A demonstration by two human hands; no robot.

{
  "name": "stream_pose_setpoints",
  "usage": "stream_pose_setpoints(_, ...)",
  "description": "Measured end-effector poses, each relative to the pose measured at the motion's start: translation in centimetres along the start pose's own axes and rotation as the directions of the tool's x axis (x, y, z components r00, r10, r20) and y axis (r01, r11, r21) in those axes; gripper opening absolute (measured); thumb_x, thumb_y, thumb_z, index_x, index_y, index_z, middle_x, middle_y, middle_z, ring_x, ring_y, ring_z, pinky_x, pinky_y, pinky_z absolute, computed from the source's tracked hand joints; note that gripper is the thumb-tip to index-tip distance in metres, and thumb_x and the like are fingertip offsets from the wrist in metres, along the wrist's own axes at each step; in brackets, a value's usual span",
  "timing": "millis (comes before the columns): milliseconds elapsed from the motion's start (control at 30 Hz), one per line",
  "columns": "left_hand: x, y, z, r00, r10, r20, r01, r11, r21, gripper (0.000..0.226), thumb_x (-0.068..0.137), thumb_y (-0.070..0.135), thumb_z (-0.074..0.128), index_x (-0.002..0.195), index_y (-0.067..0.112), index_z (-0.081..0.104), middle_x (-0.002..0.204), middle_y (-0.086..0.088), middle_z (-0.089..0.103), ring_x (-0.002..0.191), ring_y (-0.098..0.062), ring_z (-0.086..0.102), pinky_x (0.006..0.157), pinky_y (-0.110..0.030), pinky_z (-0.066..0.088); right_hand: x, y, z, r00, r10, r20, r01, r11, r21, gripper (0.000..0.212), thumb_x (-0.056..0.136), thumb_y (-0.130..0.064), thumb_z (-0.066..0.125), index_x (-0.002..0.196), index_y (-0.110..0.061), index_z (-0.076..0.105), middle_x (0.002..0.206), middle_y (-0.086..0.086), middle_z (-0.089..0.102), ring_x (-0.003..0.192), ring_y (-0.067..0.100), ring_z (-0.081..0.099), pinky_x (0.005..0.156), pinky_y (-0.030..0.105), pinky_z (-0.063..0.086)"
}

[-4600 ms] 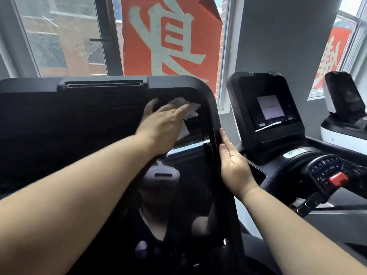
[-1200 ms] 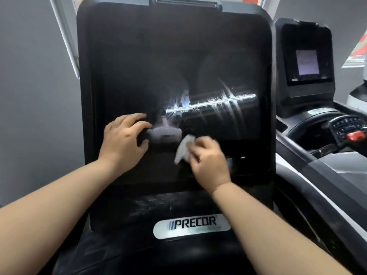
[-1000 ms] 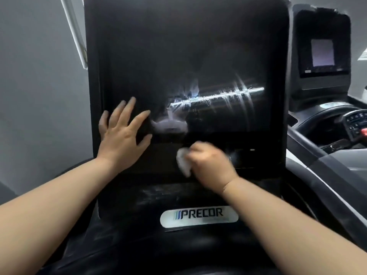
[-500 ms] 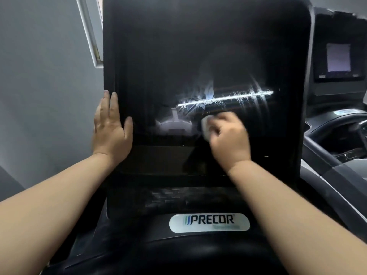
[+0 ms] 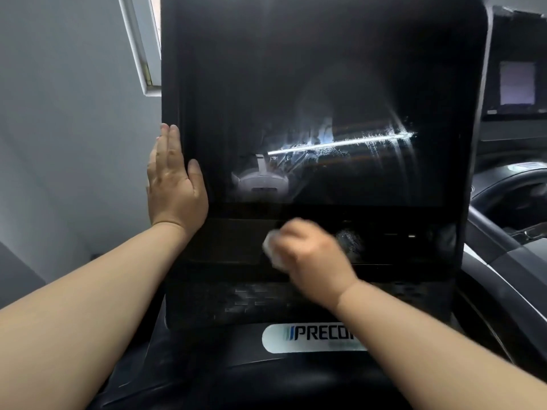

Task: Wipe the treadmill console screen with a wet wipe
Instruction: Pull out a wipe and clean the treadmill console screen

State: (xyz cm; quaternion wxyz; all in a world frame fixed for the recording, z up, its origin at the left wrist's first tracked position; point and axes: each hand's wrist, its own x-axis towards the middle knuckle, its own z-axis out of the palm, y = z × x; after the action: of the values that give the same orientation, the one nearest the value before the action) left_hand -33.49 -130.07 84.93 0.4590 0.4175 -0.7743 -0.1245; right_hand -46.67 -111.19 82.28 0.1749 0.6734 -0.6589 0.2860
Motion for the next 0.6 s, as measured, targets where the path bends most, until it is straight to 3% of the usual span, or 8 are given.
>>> stream_pose_setpoints(67,0.0,-0.2,0.0,1.000,0.014,-0.019,-0.015,1.000,-0.020,0.055,0.098,0.027,0.028,0.151,0.018,0.017,0.160,-0.002,0.014,0.145,-0.025,0.013,0.114,-0.025,0.005,-1.8,-0.5,1.1,0.983,-0.130,0.128,0.131,0.991,-0.001,0.007,0.080,-0.008,0.071,0.083,-0.014,0.071,0.079,0.003,0.060,0.064,0.021,0.050,0.056,0.032,0.047)
stream_pose_setpoints(133,0.6,-0.5,-0.4,0.995,0.040,-0.088,-0.045,0.998,-0.052,0.049,0.098,0.025,0.030,0.146,0.016,0.030,0.154,-0.006,0.029,0.139,-0.027,0.026,0.107,-0.011,0.005,-0.2,1.1,0.2,0.986,-0.116,0.118,0.116,0.993,0.009,0.004,0.078,-0.010,0.074,0.079,-0.013,0.071,0.078,0.005,0.059,0.063,0.022,0.051,0.054,0.033,0.047)
stream_pose_setpoints(200,2.0,-0.3,-1.0,0.989,-0.007,-0.148,-0.006,0.996,-0.087,0.044,0.098,0.024,0.032,0.140,0.016,0.039,0.144,-0.009,0.040,0.129,-0.028,0.037,0.103,-0.015,0.017,3.1,3.4,-2.3,0.988,0.133,-0.080,-0.131,0.991,0.033,0.005,0.081,-0.014,0.072,0.077,-0.010,0.073,0.080,0.010,0.059,0.065,0.025,0.055,0.060,0.031,0.047)
stream_pose_setpoints(300,4.0,0.7,-1.1,0.984,-0.124,-0.130,0.106,0.984,-0.142,0.044,0.101,0.027,0.030,0.143,0.020,0.034,0.144,-0.010,0.037,0.128,-0.027,0.037,0.105,-0.031,0.026,6.7,6.1,-5.2,0.820,0.458,-0.342,-0.472,0.880,0.047,0.012,0.083,-0.010,0.065,0.086,-0.010,0.076,0.092,0.011,0.061,0.080,0.028,0.061,0.072,0.018,0.039)
stream_pose_setpoints(367,4.3,1.2,-0.7,0.981,-0.171,-0.095,0.155,0.976,-0.151,0.045,0.102,0.029,0.026,0.146,0.023,0.030,0.147,-0.008,0.037,0.131,-0.029,0.034,0.106,-0.036,0.025,6.1,4.6,-3.7,0.884,0.333,-0.329,-0.350,0.937,0.006,0.008,0.082,-0.008,0.066,0.077,-0.009,0.071,0.082,0.011,0.061,0.075,0.028,0.058,0.071,0.029,0.045)
stream_pose_setpoints(433,4.1,1.4,-0.3,0.976,-0.198,-0.091,0.183,0.971,-0.154,0.045,0.102,0.031,0.024,0.147,0.026,0.028,0.148,-0.006,0.038,0.132,-0.029,0.033,0.106,-0.039,0.026,3.3,1.2,-0.5,0.992,0.048,-0.113,-0.050,0.999,-0.015,0.011,0.078,-0.002,0.069,0.072,-0.011,0.065,0.074,0.009,0.058,0.068,0.027,0.053,0.062,0.037,0.048)
stream_pose_setpoints(500,4.0,1.3,-0.2,0.975,-0.204,-0.085,0.189,0.969,-0.161,0.045,0.102,0.032,0.023,0.147,0.026,0.027,0.148,-0.005,0.038,0.132,-0.028,0.032,0.106,-0.040,0.027,0.8,-0.8,1.1,0.980,-0.174,0.098,0.176,0.984,-0.004,0.010,0.078,-0.001,0.068,0.081,-0.011,0.068,0.080,0.007,0.061,0.070,0.026,0.054,0.058,0.036,0.049)
stream_pose_setpoints(600,4.3,1.1,-0.5,0.978,-0.199,-0.068,0.185,0.967,-0.174,0.044,0.102,0.032,0.025,0.145,0.025,0.029,0.147,-0.006,0.038,0.132,-0.028,0.033,0.106,-0.040,0.027,4.1,2.5,-1.0,0.994,-0.099,0.043,0.100,0.995,-0.024,0.005,0.079,-0.007,0.070,0.082,-0.009,0.073,0.082,0.010,0.063,0.071,0.025,0.058,0.063,0.031,0.050)
